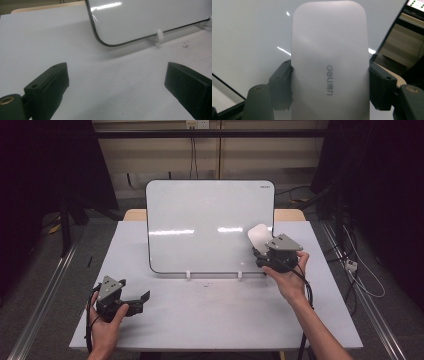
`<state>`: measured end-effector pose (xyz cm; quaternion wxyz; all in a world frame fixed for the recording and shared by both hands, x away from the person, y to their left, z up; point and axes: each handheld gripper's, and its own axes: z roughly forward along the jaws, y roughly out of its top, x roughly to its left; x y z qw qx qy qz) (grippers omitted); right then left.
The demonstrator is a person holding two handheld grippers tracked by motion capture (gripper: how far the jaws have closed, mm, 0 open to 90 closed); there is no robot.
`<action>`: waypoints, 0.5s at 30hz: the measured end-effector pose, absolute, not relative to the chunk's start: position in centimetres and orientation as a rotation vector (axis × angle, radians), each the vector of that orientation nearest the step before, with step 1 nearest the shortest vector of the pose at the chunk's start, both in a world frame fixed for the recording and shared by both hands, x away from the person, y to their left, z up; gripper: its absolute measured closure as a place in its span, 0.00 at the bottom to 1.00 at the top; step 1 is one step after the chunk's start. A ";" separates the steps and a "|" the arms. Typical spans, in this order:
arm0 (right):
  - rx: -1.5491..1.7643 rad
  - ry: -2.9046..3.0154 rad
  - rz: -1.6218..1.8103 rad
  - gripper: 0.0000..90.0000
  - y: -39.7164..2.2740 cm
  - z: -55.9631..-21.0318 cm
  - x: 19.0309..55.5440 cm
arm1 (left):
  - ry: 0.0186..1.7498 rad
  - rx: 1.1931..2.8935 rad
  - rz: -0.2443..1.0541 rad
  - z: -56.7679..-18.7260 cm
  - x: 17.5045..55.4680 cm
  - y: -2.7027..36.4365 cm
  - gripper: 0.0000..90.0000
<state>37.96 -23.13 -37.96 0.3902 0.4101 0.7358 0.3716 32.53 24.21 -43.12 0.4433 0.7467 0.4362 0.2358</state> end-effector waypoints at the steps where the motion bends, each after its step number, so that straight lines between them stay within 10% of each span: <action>1: 1.049 1.866 0.942 0.35 -23.3 -38.1 37.9 | 1.081 1.849 0.582 -43.2 32.6 24.3 0.06; 15: 1.038 1.900 0.893 0.35 -22.1 -40.5 37.3 | 1.077 1.859 0.564 -43.2 32.8 24.2 0.06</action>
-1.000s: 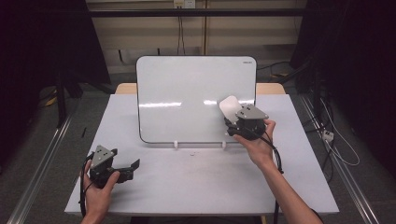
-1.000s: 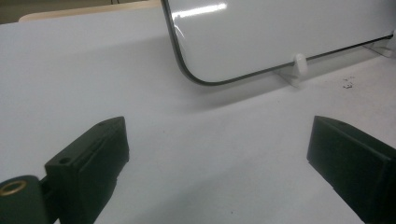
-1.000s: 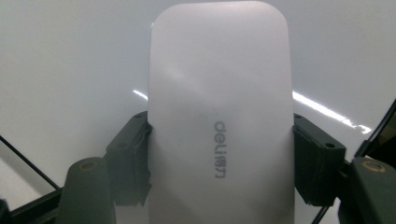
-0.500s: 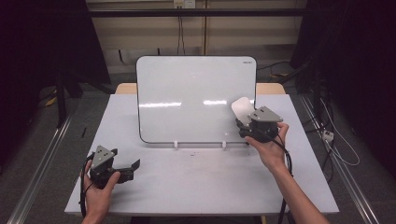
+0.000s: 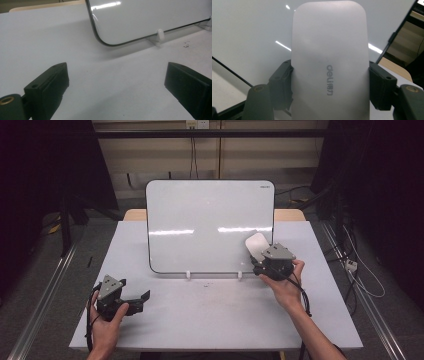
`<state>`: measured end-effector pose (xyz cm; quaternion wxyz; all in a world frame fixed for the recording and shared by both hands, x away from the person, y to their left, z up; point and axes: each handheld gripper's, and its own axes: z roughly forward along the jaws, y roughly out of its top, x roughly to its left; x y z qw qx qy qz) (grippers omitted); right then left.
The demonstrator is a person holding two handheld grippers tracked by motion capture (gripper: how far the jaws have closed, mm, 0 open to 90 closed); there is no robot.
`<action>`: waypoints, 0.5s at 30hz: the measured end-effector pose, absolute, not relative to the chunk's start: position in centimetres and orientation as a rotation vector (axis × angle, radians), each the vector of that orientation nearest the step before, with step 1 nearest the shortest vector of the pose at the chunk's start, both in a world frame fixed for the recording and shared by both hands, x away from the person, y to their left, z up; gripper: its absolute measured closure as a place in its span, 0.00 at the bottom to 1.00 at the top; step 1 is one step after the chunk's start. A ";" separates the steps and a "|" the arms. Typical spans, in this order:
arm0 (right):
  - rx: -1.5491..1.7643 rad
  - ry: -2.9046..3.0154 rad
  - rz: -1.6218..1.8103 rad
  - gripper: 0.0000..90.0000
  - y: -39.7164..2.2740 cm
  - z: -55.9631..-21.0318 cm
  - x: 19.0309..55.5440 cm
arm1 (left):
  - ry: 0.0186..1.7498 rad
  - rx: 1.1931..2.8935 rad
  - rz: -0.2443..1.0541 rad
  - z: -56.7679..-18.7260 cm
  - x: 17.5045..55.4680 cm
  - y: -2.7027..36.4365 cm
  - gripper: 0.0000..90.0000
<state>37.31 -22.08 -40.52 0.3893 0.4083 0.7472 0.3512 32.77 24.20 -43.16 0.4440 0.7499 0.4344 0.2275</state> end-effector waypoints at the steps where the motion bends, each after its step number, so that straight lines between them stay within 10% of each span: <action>1: 1.032 1.903 0.888 0.35 -21.8 -40.6 37.4 | 1.078 1.863 0.566 -43.1 32.7 24.2 0.06; 15: 1.034 1.901 0.827 0.35 -20.8 -41.5 38.6 | 1.067 1.867 0.567 -43.0 32.8 24.1 0.06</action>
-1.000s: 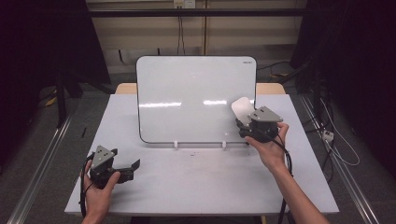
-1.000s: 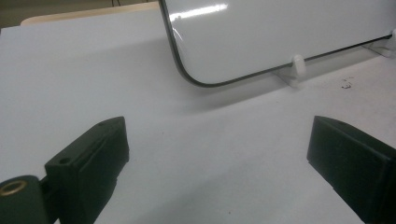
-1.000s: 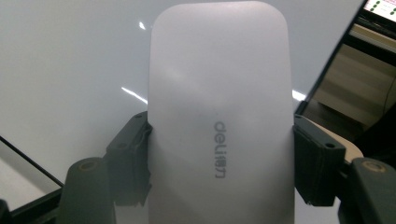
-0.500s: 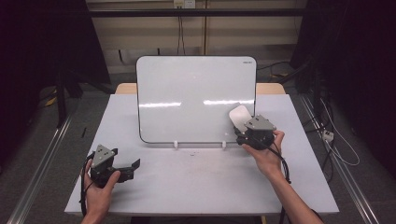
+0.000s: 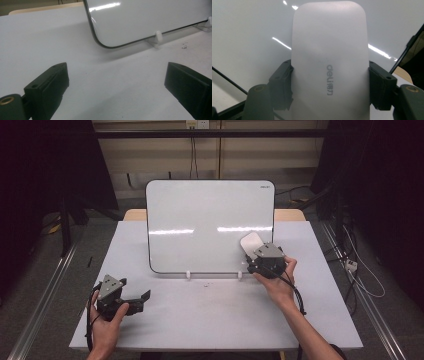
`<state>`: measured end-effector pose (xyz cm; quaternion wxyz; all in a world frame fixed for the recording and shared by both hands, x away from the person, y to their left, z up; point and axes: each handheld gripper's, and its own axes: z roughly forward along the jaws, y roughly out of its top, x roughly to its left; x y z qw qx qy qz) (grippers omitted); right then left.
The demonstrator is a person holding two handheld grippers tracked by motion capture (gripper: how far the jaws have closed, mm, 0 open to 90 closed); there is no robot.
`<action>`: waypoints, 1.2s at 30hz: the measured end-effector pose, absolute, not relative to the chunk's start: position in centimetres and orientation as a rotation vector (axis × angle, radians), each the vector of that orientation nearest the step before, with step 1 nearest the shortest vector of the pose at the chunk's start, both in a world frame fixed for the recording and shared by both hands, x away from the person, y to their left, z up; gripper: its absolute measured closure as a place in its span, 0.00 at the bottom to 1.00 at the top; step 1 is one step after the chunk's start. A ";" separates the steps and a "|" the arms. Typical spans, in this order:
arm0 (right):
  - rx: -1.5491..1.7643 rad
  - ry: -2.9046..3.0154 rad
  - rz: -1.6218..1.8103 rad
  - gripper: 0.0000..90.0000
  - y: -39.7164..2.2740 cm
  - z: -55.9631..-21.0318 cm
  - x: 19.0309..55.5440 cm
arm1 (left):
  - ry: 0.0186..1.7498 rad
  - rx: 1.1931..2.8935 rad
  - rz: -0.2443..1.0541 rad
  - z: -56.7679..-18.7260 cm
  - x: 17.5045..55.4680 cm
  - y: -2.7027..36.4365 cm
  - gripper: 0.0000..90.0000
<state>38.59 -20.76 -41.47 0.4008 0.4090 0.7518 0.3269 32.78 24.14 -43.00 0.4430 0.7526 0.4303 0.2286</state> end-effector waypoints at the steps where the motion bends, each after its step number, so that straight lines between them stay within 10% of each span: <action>1: 1.027 1.899 0.817 0.35 -20.7 -41.6 38.7 | 1.070 1.859 0.571 -43.0 32.8 24.1 0.06; 36: 1.067 1.951 0.884 0.25 -21.5 -41.7 39.1 | 1.068 1.871 0.569 -43.3 33.0 23.4 0.06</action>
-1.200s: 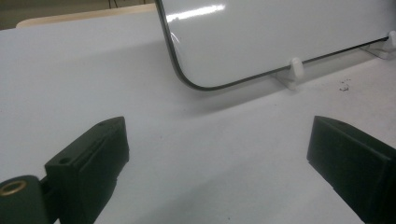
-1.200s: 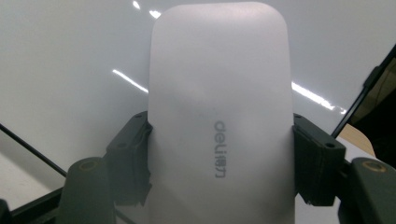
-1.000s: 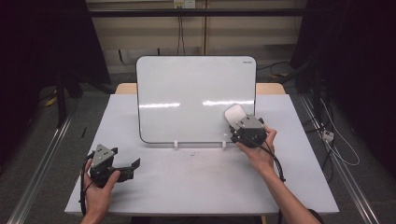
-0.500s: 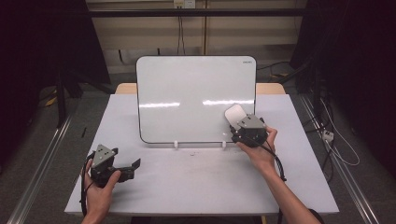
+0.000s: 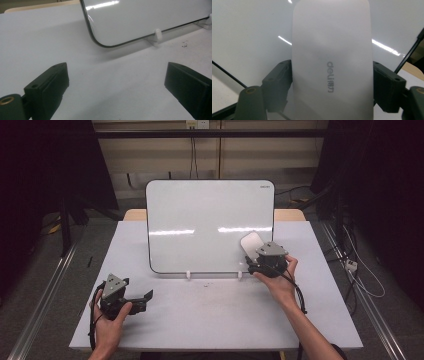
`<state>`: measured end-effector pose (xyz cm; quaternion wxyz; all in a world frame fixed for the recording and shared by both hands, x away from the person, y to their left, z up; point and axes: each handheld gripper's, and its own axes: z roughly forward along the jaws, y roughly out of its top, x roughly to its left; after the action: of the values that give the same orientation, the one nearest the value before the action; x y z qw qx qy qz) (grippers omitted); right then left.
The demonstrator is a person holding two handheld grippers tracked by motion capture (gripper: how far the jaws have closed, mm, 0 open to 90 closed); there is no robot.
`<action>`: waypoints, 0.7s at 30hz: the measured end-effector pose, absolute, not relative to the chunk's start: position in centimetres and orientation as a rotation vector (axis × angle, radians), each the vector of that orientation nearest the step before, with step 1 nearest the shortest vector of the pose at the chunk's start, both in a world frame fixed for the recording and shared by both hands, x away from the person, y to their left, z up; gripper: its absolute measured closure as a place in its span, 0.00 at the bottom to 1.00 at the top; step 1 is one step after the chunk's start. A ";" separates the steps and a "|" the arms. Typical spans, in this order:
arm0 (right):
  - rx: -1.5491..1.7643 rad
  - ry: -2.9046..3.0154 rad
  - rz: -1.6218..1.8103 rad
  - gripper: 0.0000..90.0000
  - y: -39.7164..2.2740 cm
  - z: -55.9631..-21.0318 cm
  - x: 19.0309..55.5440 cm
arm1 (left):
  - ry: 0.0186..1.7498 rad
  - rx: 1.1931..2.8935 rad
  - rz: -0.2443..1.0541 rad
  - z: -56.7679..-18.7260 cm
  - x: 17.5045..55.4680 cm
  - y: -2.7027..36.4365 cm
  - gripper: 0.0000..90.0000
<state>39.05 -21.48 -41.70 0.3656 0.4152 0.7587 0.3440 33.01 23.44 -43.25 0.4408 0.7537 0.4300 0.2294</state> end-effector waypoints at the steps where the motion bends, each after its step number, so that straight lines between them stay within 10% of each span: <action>1: 1.074 1.954 0.886 0.23 -21.5 -41.7 39.0 | 1.068 1.871 0.571 -43.2 33.0 23.5 0.06; 21: 1.117 1.947 1.003 0.07 -21.7 -41.2 38.8 | 1.077 1.868 0.557 -43.5 33.1 23.8 0.06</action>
<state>38.81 -21.75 -41.24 0.3349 0.4280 0.7462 0.3844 33.12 23.84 -43.47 0.4415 0.7525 0.4340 0.2246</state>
